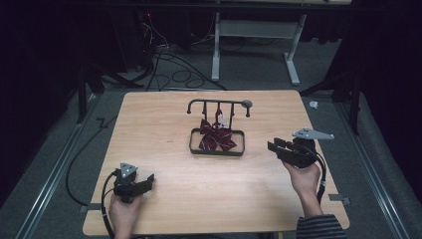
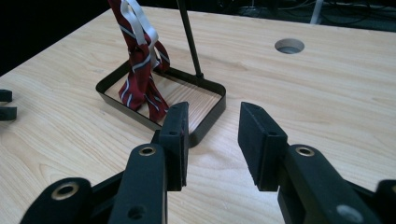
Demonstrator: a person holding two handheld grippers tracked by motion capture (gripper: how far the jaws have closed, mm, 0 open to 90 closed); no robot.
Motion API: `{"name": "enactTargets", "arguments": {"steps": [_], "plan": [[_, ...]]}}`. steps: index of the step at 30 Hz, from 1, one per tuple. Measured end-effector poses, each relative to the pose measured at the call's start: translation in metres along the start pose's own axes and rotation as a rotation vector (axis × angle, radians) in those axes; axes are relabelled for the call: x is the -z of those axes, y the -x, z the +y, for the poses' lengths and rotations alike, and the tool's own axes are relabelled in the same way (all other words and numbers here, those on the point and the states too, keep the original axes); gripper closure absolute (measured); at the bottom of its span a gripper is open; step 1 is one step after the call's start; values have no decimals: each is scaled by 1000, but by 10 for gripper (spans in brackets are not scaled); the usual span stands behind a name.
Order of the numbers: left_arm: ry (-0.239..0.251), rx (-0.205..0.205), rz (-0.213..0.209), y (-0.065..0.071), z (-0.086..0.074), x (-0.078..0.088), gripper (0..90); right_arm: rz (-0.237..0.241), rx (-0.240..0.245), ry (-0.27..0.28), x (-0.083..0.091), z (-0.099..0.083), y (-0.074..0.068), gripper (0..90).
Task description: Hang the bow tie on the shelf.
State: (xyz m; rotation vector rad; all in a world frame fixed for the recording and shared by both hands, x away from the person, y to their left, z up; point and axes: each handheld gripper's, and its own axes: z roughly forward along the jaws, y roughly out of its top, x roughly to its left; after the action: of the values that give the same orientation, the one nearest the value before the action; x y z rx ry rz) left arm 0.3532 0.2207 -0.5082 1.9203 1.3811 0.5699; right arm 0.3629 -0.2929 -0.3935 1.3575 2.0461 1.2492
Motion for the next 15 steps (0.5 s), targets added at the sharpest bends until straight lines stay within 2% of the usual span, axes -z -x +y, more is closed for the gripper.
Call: {"name": "enactTargets", "arguments": {"steps": [15], "plan": [[-1, -3, 2, 0, 0, 0, 275, -5, -52, -15, -1, -26, 10, 645]]}}
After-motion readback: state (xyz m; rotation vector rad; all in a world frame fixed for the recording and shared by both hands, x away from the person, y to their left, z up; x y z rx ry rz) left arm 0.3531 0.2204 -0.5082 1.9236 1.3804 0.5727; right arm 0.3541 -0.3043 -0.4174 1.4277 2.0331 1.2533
